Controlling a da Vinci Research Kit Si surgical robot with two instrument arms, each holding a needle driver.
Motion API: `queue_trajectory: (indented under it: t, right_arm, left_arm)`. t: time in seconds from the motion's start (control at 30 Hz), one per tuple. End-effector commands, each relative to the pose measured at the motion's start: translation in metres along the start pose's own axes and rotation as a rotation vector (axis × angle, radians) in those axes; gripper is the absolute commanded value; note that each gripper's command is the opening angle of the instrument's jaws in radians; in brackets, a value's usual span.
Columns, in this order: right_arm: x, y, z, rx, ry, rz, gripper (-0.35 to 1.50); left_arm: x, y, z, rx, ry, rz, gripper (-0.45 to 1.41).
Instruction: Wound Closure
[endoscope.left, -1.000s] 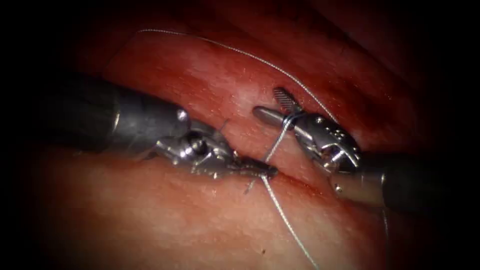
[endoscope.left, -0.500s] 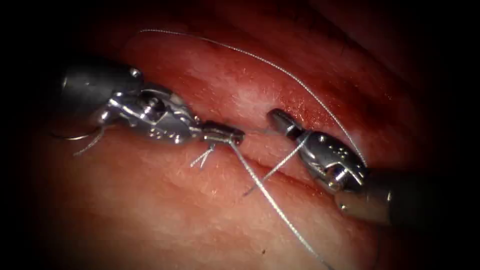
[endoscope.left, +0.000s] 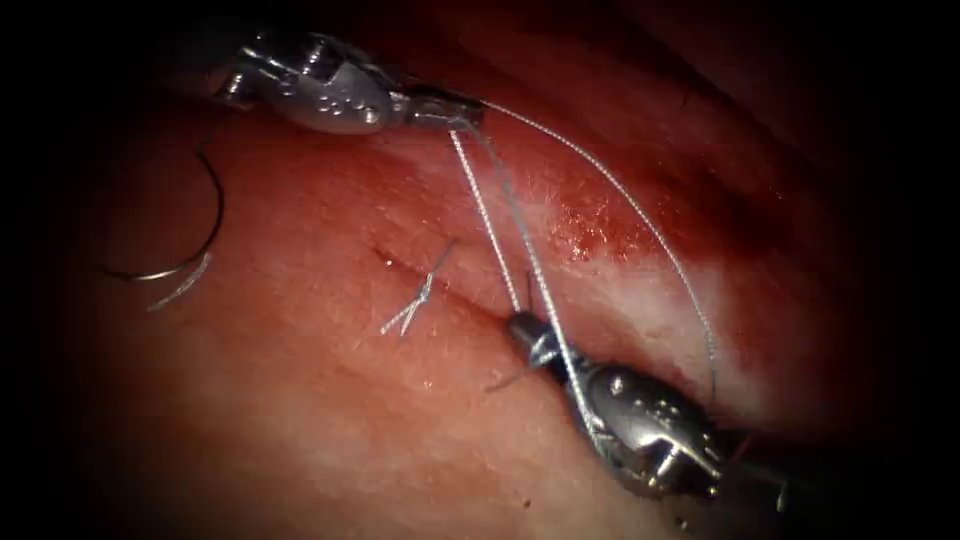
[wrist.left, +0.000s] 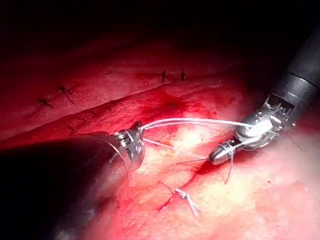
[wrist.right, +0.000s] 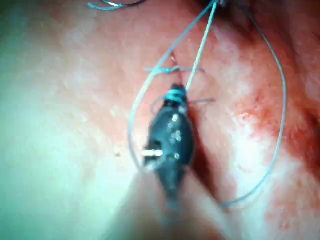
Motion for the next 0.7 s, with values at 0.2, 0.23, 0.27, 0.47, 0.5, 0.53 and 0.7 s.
queue_trajectory:
  t: [0.2,0.23,0.27,0.47,0.5,0.53,0.7]
  right_arm:
    - [-0.0013,-0.0020,-0.0007,0.034,-0.022,-0.011,-0.35]
    - [-0.0014,-0.0023,-0.0009,0.042,-0.028,-0.019,-0.35]
    - [-0.0016,-0.0027,-0.0012,0.056,-0.029,-0.020,-0.35]
    - [-0.0019,-0.0045,-0.0022,0.103,-0.036,-0.023,-0.35]
    - [-0.0019,-0.0048,-0.0023,0.105,-0.037,-0.023,-0.35]
    - [-0.0020,-0.0051,-0.0025,0.115,-0.041,-0.024,-0.35]
    - [-0.0021,-0.0062,-0.0034,0.142,-0.043,-0.028,-0.35]
  left_arm:
    - [-0.0023,-0.0030,0.0030,0.008,-0.029,-0.017,-0.45]
    - [-0.0026,-0.0034,0.0033,0.010,-0.032,-0.020,-0.45]
    - [-0.0033,-0.0043,0.0039,0.016,-0.040,-0.032,-0.45]
    - [-0.0057,-0.0069,0.0051,0.039,-0.097,-0.001,-0.45]
    - [-0.0061,-0.0074,0.0052,0.047,-0.105,0.006,-0.45]
    - [-0.0065,-0.0078,0.0053,0.058,-0.112,0.006,-0.45]
    - [-0.0084,-0.0094,0.0057,0.096,-0.142,-0.020,-0.45]
